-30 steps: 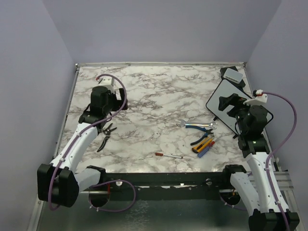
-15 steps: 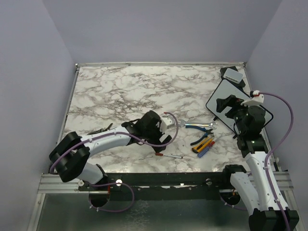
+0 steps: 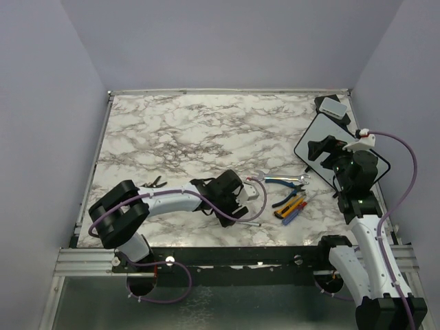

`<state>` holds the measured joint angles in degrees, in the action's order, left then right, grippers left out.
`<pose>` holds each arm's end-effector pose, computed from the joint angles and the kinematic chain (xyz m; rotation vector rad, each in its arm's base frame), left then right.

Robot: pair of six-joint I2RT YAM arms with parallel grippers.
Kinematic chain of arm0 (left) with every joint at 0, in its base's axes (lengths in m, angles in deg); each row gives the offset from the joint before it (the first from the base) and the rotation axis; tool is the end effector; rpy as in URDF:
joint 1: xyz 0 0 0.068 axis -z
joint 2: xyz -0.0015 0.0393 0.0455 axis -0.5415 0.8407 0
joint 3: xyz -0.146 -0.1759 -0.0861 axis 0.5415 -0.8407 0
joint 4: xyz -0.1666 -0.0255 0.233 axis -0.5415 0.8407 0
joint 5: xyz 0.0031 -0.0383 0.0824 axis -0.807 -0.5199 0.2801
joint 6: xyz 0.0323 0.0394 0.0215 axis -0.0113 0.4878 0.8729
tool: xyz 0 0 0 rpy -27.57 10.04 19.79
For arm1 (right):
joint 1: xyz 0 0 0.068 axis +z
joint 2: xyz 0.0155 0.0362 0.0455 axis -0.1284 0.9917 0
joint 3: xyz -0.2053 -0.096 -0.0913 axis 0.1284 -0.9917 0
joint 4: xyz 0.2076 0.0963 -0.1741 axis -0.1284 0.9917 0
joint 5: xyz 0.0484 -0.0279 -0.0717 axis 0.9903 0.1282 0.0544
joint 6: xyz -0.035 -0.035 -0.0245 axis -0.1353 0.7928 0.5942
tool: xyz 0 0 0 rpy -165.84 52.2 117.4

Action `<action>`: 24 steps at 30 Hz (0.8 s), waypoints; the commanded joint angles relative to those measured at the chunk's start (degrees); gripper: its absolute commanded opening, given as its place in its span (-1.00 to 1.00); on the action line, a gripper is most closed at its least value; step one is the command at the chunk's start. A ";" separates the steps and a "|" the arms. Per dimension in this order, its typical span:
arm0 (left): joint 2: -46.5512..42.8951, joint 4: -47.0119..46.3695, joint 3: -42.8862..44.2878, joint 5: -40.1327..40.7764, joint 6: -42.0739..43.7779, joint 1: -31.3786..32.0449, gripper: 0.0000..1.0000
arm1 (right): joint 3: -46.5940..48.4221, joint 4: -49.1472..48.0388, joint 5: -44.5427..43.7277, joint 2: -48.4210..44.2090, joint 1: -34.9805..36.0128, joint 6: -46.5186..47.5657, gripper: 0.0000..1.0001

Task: Write a sentence on the whiteboard
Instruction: Open the whiteboard marker at the center of the board.

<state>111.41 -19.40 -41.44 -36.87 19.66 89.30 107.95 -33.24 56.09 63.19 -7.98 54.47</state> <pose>0.1690 -0.2701 0.1151 1.4580 2.2706 -0.5757 0.2289 -0.0007 0.2778 0.2903 1.7105 0.3006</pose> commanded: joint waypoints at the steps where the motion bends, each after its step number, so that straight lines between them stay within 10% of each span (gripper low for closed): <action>1: 1.97 1.72 0.77 1.43 1.11 2.56 0.22 | -0.99 -1.64 0.18 0.44 -0.19 0.63 0.97; 16: 1.23 2.32 0.67 9.67 1.55 10.70 -0.99 | -1.61 -0.99 1.30 0.40 -0.19 -0.27 0.97; 24: -12.12 -0.75 -2.05 18.20 2.95 10.56 -1.00 | 0.43 0.35 17.23 6.15 -0.19 -0.25 0.98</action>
<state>108.46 -18.65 -42.10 -25.35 21.52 99.66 107.14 -33.50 61.45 65.98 -7.98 54.27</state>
